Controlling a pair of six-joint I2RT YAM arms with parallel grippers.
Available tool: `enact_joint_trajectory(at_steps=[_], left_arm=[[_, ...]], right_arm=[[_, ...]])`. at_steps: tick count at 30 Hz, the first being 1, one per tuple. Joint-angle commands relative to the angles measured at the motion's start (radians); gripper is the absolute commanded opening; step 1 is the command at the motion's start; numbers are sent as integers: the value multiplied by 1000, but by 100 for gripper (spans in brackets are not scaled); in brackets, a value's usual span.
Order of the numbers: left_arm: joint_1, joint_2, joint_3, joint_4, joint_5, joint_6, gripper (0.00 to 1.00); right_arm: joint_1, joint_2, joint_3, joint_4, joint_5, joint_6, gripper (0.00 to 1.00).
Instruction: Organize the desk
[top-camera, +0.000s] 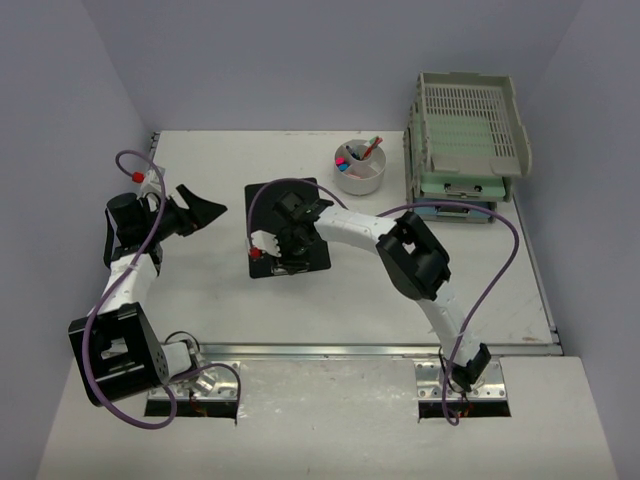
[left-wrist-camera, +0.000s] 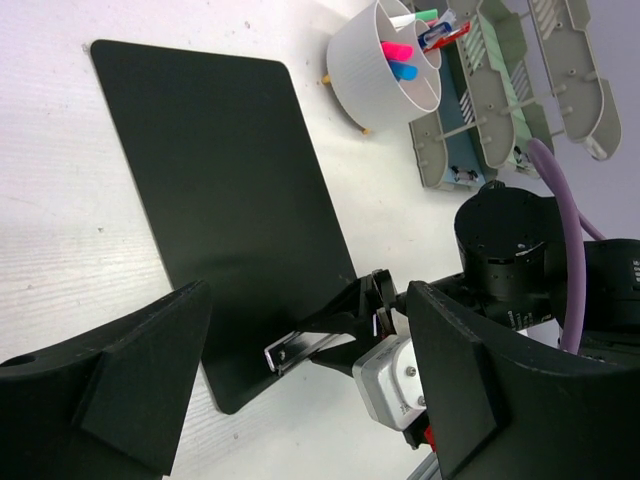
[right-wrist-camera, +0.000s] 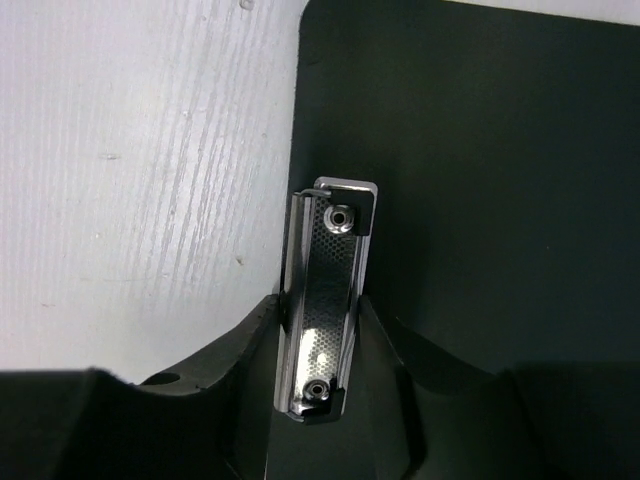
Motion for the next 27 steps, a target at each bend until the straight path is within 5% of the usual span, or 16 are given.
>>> enact_joint_trajectory(at_steps=[1,9,27], left_arm=[[14,-22,16,53,9,-4,77],[16,-22,15,63,5,-9,76],[16,-93,-2,20,-44,64,77]], right_arm=[[4,53,48,-51,-20,-20,33],[5,28,-20,-30,36,-25,2],[9,-253,-24,-130,72,-79,0]])
